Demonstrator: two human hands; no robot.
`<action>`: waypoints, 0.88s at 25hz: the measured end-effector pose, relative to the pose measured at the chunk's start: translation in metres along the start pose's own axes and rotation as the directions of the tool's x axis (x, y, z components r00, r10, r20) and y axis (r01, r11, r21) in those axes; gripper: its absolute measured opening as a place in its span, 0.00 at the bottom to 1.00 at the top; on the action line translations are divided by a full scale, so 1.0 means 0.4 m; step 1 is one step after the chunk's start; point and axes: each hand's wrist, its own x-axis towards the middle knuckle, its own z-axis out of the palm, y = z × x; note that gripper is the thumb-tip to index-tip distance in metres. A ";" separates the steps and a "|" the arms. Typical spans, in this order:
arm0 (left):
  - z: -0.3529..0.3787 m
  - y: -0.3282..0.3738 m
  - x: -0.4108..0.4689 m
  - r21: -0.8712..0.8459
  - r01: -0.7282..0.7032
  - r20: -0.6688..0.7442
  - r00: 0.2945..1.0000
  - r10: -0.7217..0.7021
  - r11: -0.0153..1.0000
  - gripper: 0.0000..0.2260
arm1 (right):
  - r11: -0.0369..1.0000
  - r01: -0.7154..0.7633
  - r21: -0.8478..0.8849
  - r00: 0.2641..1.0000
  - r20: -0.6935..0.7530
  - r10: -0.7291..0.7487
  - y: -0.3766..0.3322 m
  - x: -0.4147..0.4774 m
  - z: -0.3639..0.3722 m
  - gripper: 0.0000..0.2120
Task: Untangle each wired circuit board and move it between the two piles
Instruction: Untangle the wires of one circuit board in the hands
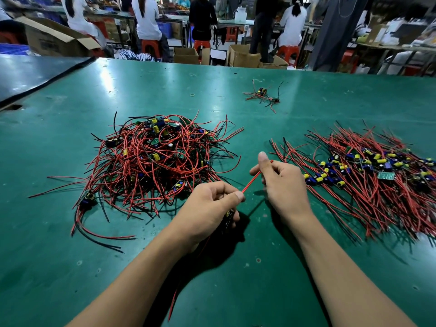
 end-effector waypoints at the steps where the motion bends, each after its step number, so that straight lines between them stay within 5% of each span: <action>1: 0.000 -0.001 0.000 0.001 -0.006 -0.006 1.000 0.006 1.000 0.06 | 0.972 -0.133 0.195 0.991 0.056 0.124 -0.005 0.001 0.003 0.23; 4: 0.000 -0.011 0.004 -0.002 -0.019 -0.048 0.999 0.018 1.000 0.06 | 0.720 -0.442 0.534 0.895 0.311 0.319 -0.022 -0.001 0.008 0.23; 9: 0.004 -0.018 0.008 -0.087 -0.019 -0.092 0.996 0.011 0.996 0.08 | 0.867 -0.393 0.305 0.819 0.545 0.180 -0.024 -0.039 0.030 0.16; 16: -0.007 -0.010 0.005 -0.007 0.007 0.027 1.000 -0.006 1.000 0.06 | 0.998 -0.036 -0.055 0.998 0.053 0.039 0.017 0.009 -0.023 0.19; 19: -0.010 -0.012 0.005 -0.004 -0.002 0.043 0.999 0.002 1.000 0.06 | 0.951 -0.218 0.218 0.976 0.074 0.207 0.006 0.007 -0.003 0.25; 22: -0.012 -0.011 0.002 0.016 -0.017 0.063 0.998 0.015 1.000 0.05 | 0.699 -0.509 0.502 0.861 0.292 0.417 -0.015 0.011 -0.009 0.25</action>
